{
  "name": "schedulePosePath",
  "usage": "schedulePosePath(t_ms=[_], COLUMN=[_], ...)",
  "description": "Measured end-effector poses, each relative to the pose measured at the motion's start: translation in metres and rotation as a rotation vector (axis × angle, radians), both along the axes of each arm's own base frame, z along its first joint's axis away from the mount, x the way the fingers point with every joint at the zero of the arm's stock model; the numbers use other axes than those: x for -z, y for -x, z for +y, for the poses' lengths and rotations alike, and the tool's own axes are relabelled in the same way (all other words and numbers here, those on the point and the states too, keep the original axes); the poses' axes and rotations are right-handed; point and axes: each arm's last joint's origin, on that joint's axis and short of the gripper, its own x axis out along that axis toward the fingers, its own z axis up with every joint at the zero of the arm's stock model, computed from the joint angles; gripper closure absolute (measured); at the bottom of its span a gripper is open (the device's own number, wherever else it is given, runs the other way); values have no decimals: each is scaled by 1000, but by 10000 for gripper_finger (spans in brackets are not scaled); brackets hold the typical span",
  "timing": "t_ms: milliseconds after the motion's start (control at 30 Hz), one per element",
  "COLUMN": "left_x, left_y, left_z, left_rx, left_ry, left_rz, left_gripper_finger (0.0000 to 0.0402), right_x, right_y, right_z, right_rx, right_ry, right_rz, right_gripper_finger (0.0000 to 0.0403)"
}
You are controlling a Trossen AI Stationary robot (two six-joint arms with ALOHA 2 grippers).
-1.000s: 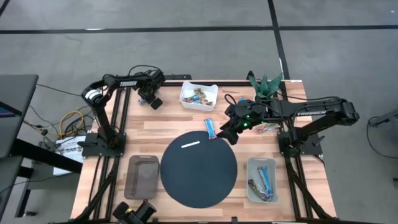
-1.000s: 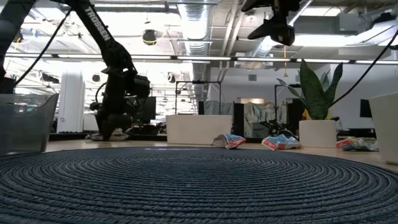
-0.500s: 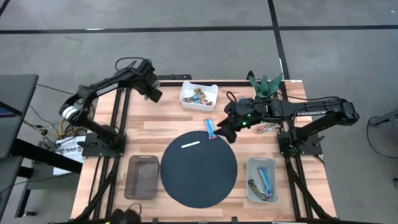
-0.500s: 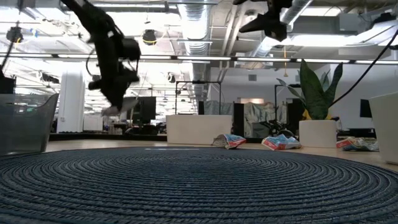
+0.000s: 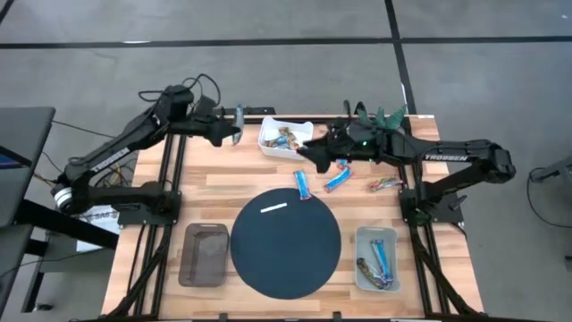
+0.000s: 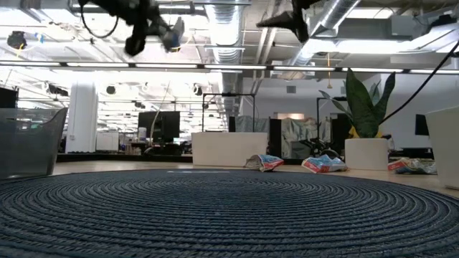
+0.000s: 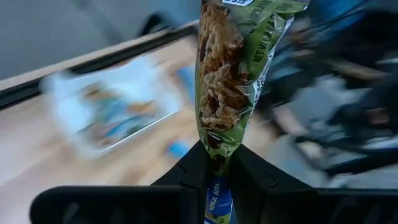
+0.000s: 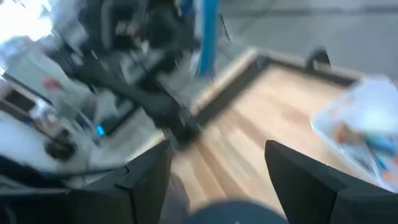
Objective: Pick and place Granola Bars by type
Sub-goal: Put the blue granola bar into the gray bin
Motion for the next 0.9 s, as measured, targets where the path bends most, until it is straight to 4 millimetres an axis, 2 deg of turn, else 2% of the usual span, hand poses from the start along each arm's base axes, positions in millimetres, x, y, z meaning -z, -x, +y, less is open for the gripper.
schedulePosePath(t_ms=[100, 267, 533, 767, 900], left_x=[-13, -19, -3, -3, -5], left_y=[-11, -36, -76, -99, -112], left_z=[-13, -30, -48, -57, -61], left_rx=[81, 193, 309, 402, 463], left_ry=[5, 23, 113, 147, 164], left_rz=[-128, -228, -214, -286, -280], left_gripper_finger=[364, 361, 364, 364, 365], right_x=[-7, -10, -18, -16, -18], right_y=[-1, -1, -4, -7, -13], right_z=[-6, -7, 6, 10, 12], right_rx=[11, -10, -124, -153, -192], right_ry=[9, 21, 105, 106, 118], right_rz=[-76, -103, -173, -178, -237], right_gripper_finger=[154, 154, 154, 154, 154])
